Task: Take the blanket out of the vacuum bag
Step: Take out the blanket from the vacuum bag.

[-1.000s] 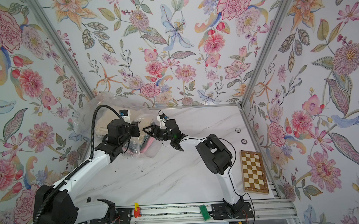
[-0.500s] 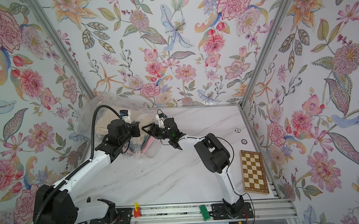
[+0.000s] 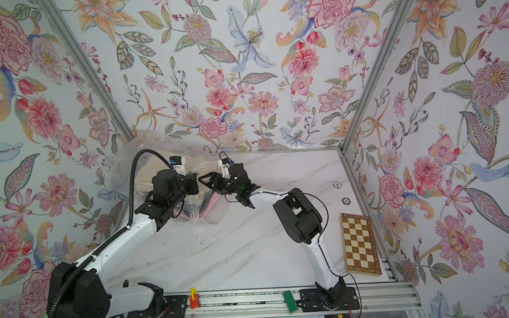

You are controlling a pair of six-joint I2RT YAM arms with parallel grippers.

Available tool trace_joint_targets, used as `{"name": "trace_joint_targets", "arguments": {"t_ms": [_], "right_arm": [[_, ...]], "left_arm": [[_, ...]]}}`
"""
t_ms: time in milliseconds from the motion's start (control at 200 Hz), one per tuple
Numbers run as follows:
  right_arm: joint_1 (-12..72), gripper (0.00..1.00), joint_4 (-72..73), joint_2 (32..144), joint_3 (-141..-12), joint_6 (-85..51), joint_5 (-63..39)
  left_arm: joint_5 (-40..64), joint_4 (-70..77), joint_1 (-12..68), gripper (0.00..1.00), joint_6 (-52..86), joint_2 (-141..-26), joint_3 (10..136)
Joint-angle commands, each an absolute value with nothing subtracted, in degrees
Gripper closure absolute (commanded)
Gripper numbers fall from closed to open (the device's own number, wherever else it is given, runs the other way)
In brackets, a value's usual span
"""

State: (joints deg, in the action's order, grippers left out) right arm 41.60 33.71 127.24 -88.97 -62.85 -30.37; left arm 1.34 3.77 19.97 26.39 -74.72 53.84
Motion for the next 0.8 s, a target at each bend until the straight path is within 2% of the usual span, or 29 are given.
{"name": "trace_joint_targets", "arguments": {"t_ms": [0,435,490,560,630,796], "right_arm": [[42.10,0.31,32.33,129.51,-91.55,-62.62,-31.25],[43.06,0.52,23.82,133.98,-103.11,-59.50,-31.47],[43.17,0.60,22.92,134.36,-104.15,-59.07,-31.62],[43.07,0.77,22.76,134.72,-104.63,-59.06,-31.88],[43.07,1.00,22.75,134.33,-104.59,-58.65,-31.95],[43.16,1.00,22.14,130.25,-103.17,-55.90,-31.01]], "left_arm": [[2.38,5.10,19.45,1.00,26.02,-74.33,53.20],[3.26,5.62,18.99,1.00,26.48,-74.79,53.01],[3.18,5.54,19.09,1.00,26.46,-74.80,52.87],[3.08,5.70,18.89,1.00,26.57,-74.79,52.73],[2.88,5.85,18.85,1.00,26.88,-74.62,52.41],[1.81,6.94,17.52,1.00,29.25,-74.48,51.34]]}}
